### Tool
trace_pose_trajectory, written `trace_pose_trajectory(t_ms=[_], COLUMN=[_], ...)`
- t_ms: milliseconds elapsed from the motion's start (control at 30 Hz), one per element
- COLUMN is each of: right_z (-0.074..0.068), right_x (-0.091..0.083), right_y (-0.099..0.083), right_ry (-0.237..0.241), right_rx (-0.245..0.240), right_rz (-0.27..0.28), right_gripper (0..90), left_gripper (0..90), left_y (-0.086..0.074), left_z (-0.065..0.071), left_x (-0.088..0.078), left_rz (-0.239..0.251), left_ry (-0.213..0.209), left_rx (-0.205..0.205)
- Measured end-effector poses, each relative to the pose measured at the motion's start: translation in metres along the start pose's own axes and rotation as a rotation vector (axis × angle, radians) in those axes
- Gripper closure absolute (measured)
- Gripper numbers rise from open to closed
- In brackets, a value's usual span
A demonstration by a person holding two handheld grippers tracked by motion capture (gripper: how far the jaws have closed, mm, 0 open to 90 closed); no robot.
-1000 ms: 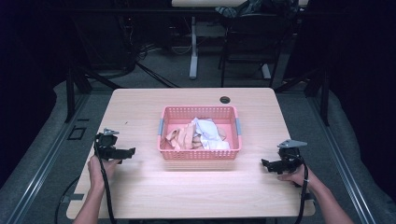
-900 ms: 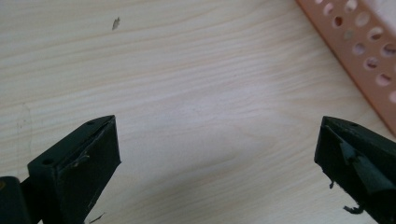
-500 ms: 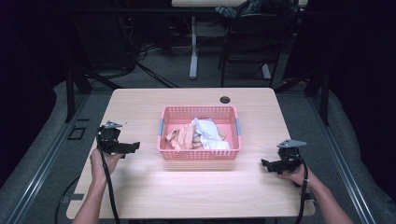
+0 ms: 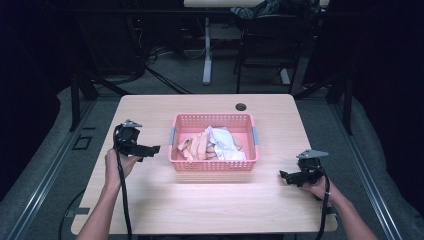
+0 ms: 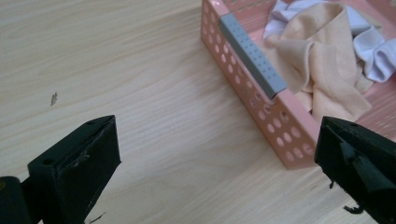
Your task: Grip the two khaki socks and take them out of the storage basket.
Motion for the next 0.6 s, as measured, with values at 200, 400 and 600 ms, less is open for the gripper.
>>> trace_pose_trajectory(t_ms=[200,400,600], right_z=[0.000,0.000,0.000], right_x=[0.000,0.000,0.000], right_y=[0.000,0.000,0.000], right_ry=[0.003,0.001,0.002], right_rx=[0.000,0.001,0.001], right_rz=[-0.001,-0.001,-0.001], right_gripper=[0.0,0.0,0.0], left_gripper=[0.0,0.1,0.1], left_y=[0.020,0.037,0.051], left_z=[0.014,0.029,0.044], left_x=[0.005,0.015,0.029], left_rz=[-0.007,-0.026,-0.051], left_ry=[-0.016,-0.049,-0.076], left_rx=[0.040,0.079,0.111])
Point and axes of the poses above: each handheld gripper's, and its own axes: x roughly forward along the jaws, y roughly out of its top, z roughly to its right, the point moved 1 cm from there along x, roughly forward along the jaws, and after that the axes turned 3 degrees about z, right-handed, at the moved point
